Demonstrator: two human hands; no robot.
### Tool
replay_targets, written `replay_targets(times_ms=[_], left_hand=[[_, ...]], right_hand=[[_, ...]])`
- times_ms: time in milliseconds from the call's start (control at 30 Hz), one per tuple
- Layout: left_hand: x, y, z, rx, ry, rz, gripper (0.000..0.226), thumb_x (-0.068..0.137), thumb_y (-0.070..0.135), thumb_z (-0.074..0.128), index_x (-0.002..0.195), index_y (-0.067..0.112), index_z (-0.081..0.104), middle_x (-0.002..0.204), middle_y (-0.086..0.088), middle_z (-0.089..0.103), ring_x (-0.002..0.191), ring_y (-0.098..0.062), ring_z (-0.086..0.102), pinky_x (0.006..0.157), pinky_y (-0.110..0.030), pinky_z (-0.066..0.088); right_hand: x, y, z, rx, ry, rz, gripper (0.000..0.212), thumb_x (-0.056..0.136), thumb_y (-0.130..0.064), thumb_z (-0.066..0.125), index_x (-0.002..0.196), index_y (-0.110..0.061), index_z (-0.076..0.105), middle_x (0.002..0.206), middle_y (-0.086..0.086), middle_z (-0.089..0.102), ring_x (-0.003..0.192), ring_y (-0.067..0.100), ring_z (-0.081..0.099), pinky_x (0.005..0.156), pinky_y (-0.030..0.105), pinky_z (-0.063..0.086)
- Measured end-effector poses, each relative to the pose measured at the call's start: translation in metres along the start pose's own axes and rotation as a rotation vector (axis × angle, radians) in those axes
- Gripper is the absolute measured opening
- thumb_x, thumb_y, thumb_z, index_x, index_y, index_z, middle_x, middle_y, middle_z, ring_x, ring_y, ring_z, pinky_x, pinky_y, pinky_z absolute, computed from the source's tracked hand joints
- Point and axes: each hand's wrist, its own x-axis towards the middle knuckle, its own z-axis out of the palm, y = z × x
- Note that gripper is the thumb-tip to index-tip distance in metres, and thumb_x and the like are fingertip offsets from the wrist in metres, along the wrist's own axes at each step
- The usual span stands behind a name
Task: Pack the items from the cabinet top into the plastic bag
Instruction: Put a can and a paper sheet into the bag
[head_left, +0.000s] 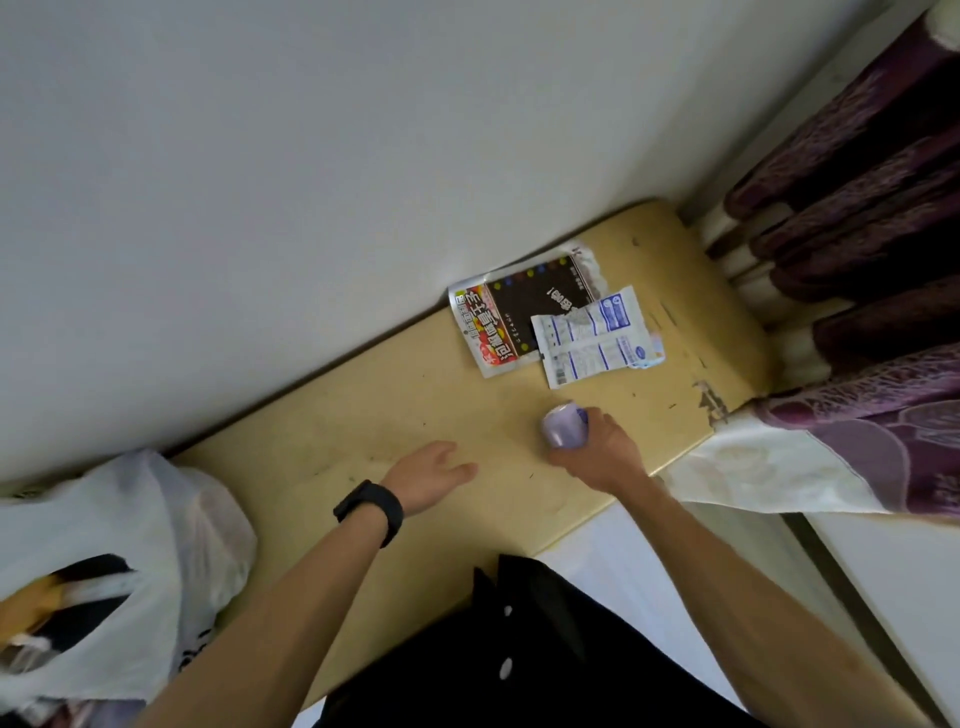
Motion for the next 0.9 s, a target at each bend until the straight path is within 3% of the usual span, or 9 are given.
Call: replay_targets(times_ms=[100, 200, 367, 500, 600, 667, 767, 833, 900], left_hand=[[-0.015, 0.028, -0.001, -0.267, -0.020, 0.032, 0.073, 0.085, 0.055, 0.066, 0.145, 0.022, 0.042, 0.143, 0.002, 0.051, 0.126, -0.015, 0.050, 0.098, -0.028, 0.041], [-0.023, 0.046, 0.002, -0.361, -0.068, 0.066, 0.046, 0.086, 0.046, 0.071, 0.126, 0.030, 0.057, 0.125, 0.005, 0.065, 0.108, -0.013, 0.059, 0.084, -0.029, 0.046], [-0.027, 0.046, -0.003, -0.555, 0.028, 0.022, 0.040, 0.079, 0.055, 0.073, 0.110, 0.031, 0.065, 0.107, 0.001, 0.073, 0.099, -0.019, 0.068, 0.088, -0.039, 0.057], [-0.033, 0.036, -0.018, -0.654, 0.123, -0.021, 0.036, 0.085, 0.049, 0.068, 0.113, 0.027, 0.061, 0.107, 0.000, 0.072, 0.096, -0.017, 0.067, 0.082, -0.033, 0.055], [-0.042, 0.028, -0.028, -0.704, 0.180, -0.029, 0.033, 0.087, 0.049, 0.066, 0.112, 0.028, 0.060, 0.108, -0.001, 0.071, 0.099, -0.020, 0.066, 0.086, -0.035, 0.054], [-0.050, 0.022, -0.033, -0.730, 0.201, -0.019, 0.031, 0.087, 0.049, 0.066, 0.111, 0.030, 0.060, 0.107, 0.000, 0.071, 0.100, -0.020, 0.067, 0.084, -0.033, 0.054], [-0.061, 0.012, -0.038, -0.738, 0.238, -0.007, 0.034, 0.087, 0.048, 0.066, 0.115, 0.029, 0.059, 0.105, 0.002, 0.072, 0.095, -0.016, 0.069, 0.077, -0.028, 0.055], [-0.066, 0.003, -0.039, -0.747, 0.259, -0.007, 0.033, 0.087, 0.048, 0.065, 0.113, 0.029, 0.060, 0.103, 0.003, 0.073, 0.092, -0.016, 0.070, 0.075, -0.027, 0.055], [-0.073, -0.005, -0.039, -0.773, 0.279, -0.007, 0.029, 0.087, 0.047, 0.066, 0.110, 0.030, 0.061, 0.102, 0.003, 0.073, 0.090, -0.016, 0.070, 0.074, -0.027, 0.055]], right_hand=[[-0.033, -0.023, 0.022, 0.381, -0.041, -0.030, 0.047, 0.069, -0.035, 0.086, 0.104, -0.023, 0.057, 0.084, -0.011, 0.068, 0.072, 0.011, 0.067, 0.056, 0.019, 0.047], [-0.062, -0.048, 0.038, 0.608, -0.073, -0.106, 0.048, 0.070, -0.025, 0.084, 0.111, -0.025, 0.060, 0.086, -0.008, 0.072, 0.066, 0.003, 0.069, 0.055, 0.014, 0.049], [-0.072, -0.057, 0.026, 0.725, -0.204, -0.238, 0.061, 0.073, -0.029, 0.085, 0.127, -0.032, 0.059, 0.118, -0.012, 0.070, 0.096, 0.004, 0.071, 0.082, 0.023, 0.057], [-0.021, -0.038, -0.029, 0.554, -0.003, -0.170, 0.056, 0.080, -0.035, 0.081, 0.129, -0.026, 0.055, 0.127, -0.010, 0.062, 0.096, 0.010, 0.070, 0.088, 0.029, 0.052], [0.033, -0.034, -0.075, 0.324, 0.255, -0.059, 0.077, 0.083, -0.037, 0.077, 0.146, -0.014, 0.037, 0.147, 0.007, 0.043, 0.125, 0.028, 0.054, 0.105, 0.041, 0.043], [0.067, -0.032, -0.093, 0.268, 0.244, -0.004, 0.094, 0.082, -0.032, 0.079, 0.153, -0.016, 0.020, 0.155, 0.013, 0.028, 0.132, 0.037, 0.045, 0.106, 0.049, 0.043], [0.116, -0.021, -0.098, 0.255, 0.177, 0.091, 0.109, 0.069, -0.032, 0.087, 0.147, -0.039, 0.012, 0.150, 0.015, 0.034, 0.119, 0.045, 0.056, 0.088, 0.062, 0.054], [0.128, -0.023, -0.092, 0.262, 0.209, 0.149, 0.101, 0.073, -0.027, 0.084, 0.148, -0.031, 0.016, 0.142, 0.018, 0.044, 0.113, 0.044, 0.060, 0.080, 0.050, 0.057], [0.116, -0.033, -0.088, 0.187, 0.291, 0.195, 0.067, 0.087, -0.021, 0.072, 0.141, -0.007, 0.034, 0.131, 0.023, 0.054, 0.108, 0.041, 0.060, 0.077, 0.040, 0.052]])
